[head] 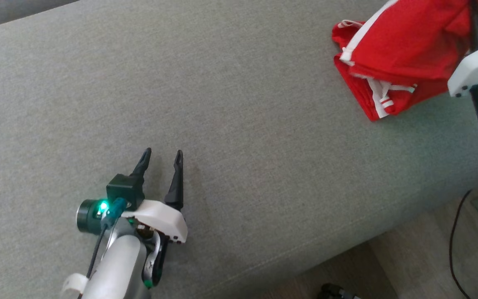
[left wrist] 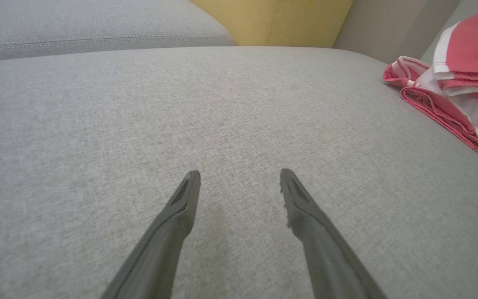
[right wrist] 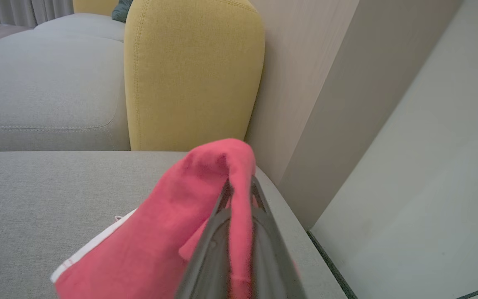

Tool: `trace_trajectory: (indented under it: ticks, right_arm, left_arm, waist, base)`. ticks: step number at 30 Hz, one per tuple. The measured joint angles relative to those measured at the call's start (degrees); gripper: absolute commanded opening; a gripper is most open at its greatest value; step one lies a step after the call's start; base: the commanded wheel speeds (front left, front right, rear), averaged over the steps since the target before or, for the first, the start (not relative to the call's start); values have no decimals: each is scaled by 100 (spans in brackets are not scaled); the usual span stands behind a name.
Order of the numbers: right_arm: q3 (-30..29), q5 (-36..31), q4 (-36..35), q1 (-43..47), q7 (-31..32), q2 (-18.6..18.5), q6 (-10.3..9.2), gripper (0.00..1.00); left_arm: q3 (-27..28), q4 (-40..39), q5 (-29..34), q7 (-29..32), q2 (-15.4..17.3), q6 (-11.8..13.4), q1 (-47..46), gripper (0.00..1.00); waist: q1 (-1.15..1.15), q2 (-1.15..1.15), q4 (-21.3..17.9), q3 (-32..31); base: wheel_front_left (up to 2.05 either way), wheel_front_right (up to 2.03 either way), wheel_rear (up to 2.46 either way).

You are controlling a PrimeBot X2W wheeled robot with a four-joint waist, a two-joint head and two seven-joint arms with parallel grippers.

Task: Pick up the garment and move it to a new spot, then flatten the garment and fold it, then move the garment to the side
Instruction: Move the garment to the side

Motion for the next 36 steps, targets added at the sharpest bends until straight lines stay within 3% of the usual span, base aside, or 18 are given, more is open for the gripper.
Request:
trace_trajectory:
  ticks: [3, 5, 12, 18, 25, 36]
  right_arm:
    - [-342, -391, -4, 46, -15, 7, 0, 0]
    - [-622, -624, 263, 115, -13, 10, 0, 100]
    - [-1335, -1502, 494, 239, -9, 58, 0, 100]
    - [-1751, -2065, -776, 471, -16, 598, 0, 100]
    - [-1594, -1886, -1426, 1361, -16, 1358, 0, 100]
    - [-1137, -1085, -2459, 2780, -16, 1603, 0, 100]
  left_arm:
    - [7, 24, 62, 0, 1, -19, -3, 100]
    - [15, 53, 94, 0, 0, -25, -14, 100]
    - [108, 133, 94, 0, 0, -48, -25, 100]
    - [167, 120, 76, 0, -1, 21, 16, 100]
    - [272, 69, 16, 0, -1, 205, 142, 100]
    - [570, -53, -7, 0, -2, 602, 486, 100]
  waist:
    - [0, 0, 7, 15]
    - [0, 0, 23, 27]
    - [0, 0, 86, 5]
    - [0, 0, 175, -186]
    - [0, 0, 423, -359]
    - [0, 0, 1116, -647]
  base:
    - [0, 0, 0]
    - [0, 0, 0]
    - [0, 0, 0]
    - [0, 0, 0]
    - [0, 0, 0]
    - [0, 0, 0]
